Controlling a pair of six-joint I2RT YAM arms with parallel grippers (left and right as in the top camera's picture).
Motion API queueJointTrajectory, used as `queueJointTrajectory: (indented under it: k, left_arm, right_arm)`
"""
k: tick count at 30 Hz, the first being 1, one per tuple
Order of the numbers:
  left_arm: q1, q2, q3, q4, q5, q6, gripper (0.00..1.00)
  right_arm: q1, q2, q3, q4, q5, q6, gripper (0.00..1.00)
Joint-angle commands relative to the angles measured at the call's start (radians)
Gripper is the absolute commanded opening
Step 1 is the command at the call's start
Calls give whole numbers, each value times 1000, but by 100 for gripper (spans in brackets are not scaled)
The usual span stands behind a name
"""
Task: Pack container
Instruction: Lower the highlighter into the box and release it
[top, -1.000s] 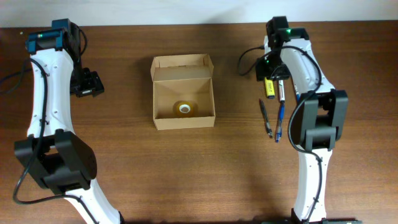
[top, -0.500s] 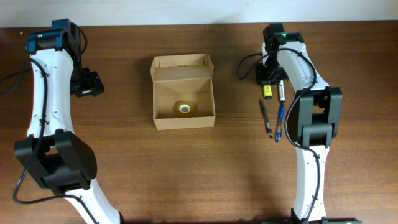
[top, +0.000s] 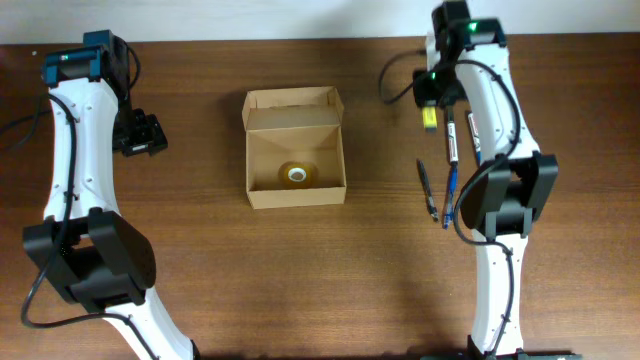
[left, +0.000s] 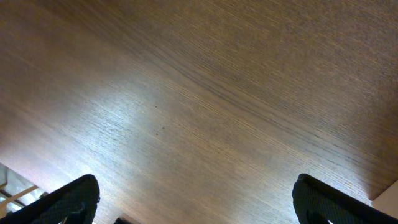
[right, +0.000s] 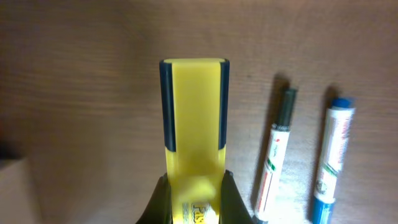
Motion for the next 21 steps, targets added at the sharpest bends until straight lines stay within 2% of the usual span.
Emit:
queueJointTrajectory:
  k: [1,5,11,16,21]
  left_arm:
    - [6,8,-3,2,0,8,100]
    - [6,8,-3,2,0,8,100]
    - [6,8,-3,2,0,8,100]
    - [6,8,-3,2,0,8,100]
    - [6,8,-3,2,0,8,100]
  right_arm:
    - [71,-119,174,-53,-24,-82,4]
    - [173,-173,293,-117,-25,-214,4]
    - [361,-205,309,-174,-29,-444,4]
    - [486,-186,240,-191,-101,-681,4]
    - [556,-162,104,-155,-104,-839,4]
